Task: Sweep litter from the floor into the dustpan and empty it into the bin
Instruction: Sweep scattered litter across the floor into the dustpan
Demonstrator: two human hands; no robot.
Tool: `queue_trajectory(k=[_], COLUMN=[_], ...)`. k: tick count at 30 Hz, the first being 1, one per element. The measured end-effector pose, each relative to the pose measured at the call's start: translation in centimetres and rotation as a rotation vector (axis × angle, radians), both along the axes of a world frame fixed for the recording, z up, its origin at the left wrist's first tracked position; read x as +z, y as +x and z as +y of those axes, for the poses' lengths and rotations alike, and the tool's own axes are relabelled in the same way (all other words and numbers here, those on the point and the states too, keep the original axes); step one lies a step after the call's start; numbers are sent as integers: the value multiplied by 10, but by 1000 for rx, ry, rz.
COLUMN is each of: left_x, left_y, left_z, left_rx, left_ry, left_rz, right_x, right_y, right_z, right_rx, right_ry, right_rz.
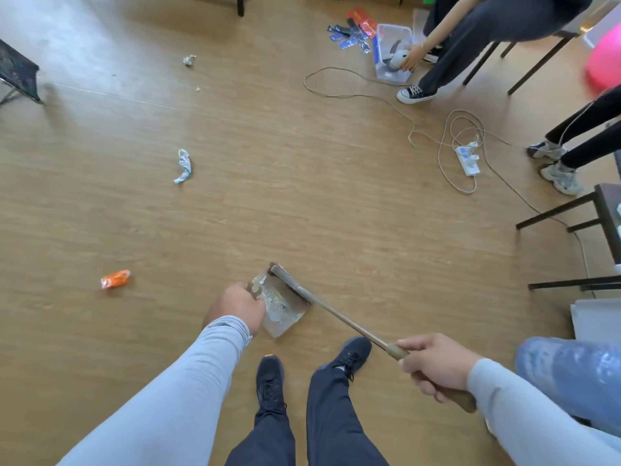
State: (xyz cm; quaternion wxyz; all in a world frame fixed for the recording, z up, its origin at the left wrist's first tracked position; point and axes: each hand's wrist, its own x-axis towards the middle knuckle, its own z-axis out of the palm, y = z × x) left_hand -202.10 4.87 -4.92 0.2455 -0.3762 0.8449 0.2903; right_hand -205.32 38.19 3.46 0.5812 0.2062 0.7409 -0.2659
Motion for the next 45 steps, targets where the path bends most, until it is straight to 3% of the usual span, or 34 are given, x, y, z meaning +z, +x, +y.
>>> queue_trajectory(k=[4, 9, 17, 23, 28, 36, 45], left_x=[-1, -3, -10, -7, 7, 65, 110], left_y=[1, -1, -1, 5, 18, 17, 4], left_z=[-2, -2, -4, -2, -7, -6, 11], left_rx=[-13, -27, -30, -28, -73, -138, -178], left_ry=[-6, -9, -19, 34, 100, 77, 103], left_rz=[2, 4, 10, 10, 0, 43, 131], right_x=[14, -27, -39, -13, 22, 47, 48], right_y=[3, -4, 34, 29, 35, 49, 58], right_z=[14, -23, -62, 7, 19, 26, 61], right_rx=[-113, 110, 324, 16, 11, -205, -556], right_ry=[11, 163, 97, -36, -63, 78, 103], right_rz=[55, 152, -59, -101, -67, 46, 115])
